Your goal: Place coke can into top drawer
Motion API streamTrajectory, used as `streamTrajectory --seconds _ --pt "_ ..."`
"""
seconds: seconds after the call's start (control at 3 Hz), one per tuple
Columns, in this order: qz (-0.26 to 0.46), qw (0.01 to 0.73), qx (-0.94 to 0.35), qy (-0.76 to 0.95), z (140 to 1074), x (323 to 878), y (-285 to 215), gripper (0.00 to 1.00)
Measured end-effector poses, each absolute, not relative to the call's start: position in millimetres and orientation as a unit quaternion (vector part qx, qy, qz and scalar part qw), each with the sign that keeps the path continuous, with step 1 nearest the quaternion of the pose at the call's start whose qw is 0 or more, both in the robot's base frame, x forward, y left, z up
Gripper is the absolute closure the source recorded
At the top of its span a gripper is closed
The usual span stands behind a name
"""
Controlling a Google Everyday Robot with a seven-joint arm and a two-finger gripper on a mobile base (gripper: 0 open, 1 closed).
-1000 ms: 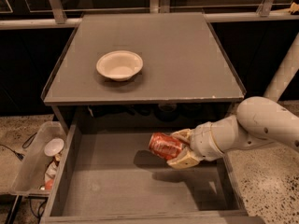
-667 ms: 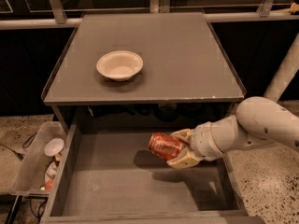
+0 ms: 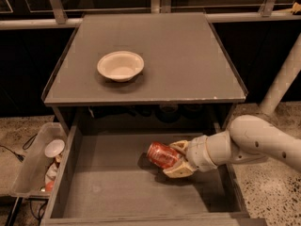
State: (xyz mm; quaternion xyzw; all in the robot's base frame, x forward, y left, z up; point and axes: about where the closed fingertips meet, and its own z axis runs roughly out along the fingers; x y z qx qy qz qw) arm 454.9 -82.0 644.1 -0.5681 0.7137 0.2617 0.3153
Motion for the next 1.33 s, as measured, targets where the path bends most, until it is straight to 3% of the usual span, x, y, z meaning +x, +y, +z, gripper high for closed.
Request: streamTrajectory --seconds 0.33,0.67,1.33 --pt "0.265 0.315 -0.556 0.722 623.0 455.2 -75.7 1.00" --pt "0.264 0.316 -0.555 0.723 622.4 455.9 -75.7 0.82" --pt "0.264 0.316 -0.555 0.723 622.4 455.9 -75.6 0.36"
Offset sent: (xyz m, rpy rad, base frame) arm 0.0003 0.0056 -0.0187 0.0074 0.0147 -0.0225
